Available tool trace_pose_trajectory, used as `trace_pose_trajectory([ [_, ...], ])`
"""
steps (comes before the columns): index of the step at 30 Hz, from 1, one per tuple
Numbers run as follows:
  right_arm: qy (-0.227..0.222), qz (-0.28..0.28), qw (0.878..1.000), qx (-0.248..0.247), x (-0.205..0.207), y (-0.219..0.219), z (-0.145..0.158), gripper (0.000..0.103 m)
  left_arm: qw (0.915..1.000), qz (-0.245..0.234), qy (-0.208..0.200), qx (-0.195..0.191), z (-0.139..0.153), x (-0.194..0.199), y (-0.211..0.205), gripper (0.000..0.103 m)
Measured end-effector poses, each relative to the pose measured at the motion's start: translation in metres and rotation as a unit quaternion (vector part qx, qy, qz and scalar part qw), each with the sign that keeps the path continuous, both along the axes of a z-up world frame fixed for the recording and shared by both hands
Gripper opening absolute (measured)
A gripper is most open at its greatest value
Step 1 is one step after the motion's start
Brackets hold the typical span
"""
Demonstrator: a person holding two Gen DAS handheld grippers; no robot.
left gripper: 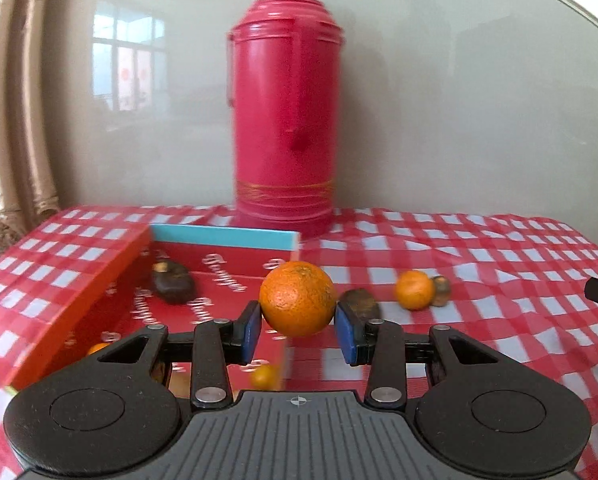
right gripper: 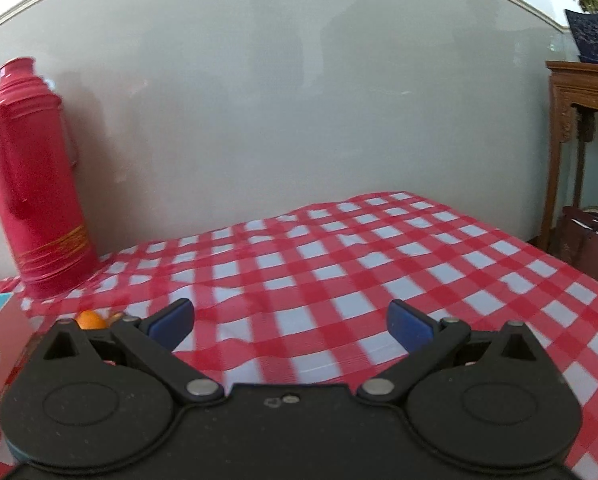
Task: Organize fruits
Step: 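Carry the large orange into the box and open the left tool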
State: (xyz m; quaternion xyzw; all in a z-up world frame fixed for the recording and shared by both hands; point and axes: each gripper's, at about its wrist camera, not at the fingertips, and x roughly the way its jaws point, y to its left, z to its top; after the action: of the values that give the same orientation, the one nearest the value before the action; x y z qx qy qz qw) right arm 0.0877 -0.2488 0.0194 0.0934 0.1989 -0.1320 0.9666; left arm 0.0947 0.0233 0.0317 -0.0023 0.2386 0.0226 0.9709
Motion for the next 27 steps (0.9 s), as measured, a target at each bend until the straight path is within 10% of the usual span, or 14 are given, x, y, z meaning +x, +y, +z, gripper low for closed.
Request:
trace_pose_trajectory([
  [19,0.003,0.045,0.999,-0.014,0.010,0.042,-0.002,0.097,0.9990,0.042,0.010,0.005,-0.013,-0.002,0.044,0.040],
  [27,0.004,0.044,0.999,-0.011,0.009,0.039,-0.003,0.097,0.9984,0.054,-0.013,0.012,-0.009,-0.007,0.042,0.071],
])
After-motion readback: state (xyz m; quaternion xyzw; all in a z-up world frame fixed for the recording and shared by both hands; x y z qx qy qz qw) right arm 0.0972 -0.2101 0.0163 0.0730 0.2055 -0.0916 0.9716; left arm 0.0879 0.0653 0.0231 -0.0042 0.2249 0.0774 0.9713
